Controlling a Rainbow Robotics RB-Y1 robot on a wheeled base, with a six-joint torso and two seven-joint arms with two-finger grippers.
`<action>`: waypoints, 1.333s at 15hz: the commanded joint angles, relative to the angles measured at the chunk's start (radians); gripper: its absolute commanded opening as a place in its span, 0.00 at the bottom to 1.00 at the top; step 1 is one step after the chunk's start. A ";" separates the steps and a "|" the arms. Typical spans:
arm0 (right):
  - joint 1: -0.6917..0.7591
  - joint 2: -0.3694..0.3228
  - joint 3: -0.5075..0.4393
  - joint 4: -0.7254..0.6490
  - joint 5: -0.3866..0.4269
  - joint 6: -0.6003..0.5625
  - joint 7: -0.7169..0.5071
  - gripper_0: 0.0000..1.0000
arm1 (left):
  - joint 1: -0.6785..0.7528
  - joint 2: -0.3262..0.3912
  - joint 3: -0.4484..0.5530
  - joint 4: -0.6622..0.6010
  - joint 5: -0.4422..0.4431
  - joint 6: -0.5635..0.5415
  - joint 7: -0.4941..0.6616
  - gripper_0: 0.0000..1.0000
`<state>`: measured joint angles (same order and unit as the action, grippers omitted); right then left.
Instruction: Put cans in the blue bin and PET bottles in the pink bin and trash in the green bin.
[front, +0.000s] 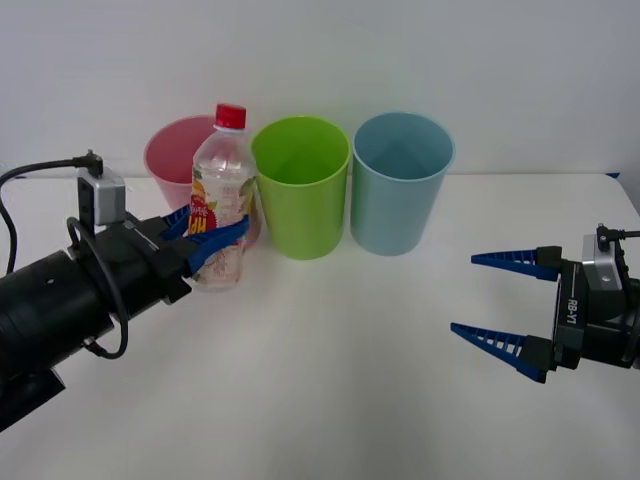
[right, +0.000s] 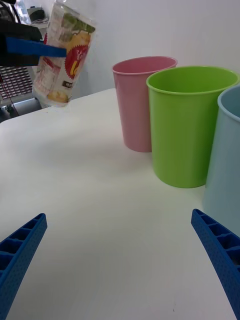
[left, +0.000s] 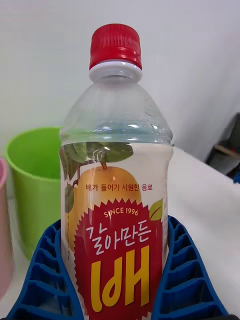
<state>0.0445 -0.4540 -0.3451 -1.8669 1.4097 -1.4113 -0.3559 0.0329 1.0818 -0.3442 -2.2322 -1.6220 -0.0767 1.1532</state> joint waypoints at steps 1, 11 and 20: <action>0.000 0.000 0.000 0.000 0.000 0.000 0.000 1.00 | -0.024 -0.046 0.053 0.003 0.040 0.001 0.005 0.00; 0.000 0.000 0.000 0.000 0.000 0.000 0.000 1.00 | -0.352 -0.226 0.057 0.401 0.022 -0.038 -0.092 0.00; 0.000 0.000 0.000 0.000 0.000 0.000 0.000 1.00 | -0.535 -0.330 0.057 0.674 -0.010 -0.060 -0.191 0.00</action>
<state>0.0445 -0.4541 -0.3451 -1.8669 1.4097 -1.4113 -0.3559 -0.4935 0.7596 -0.2869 -1.5788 -1.6293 -0.1363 0.9779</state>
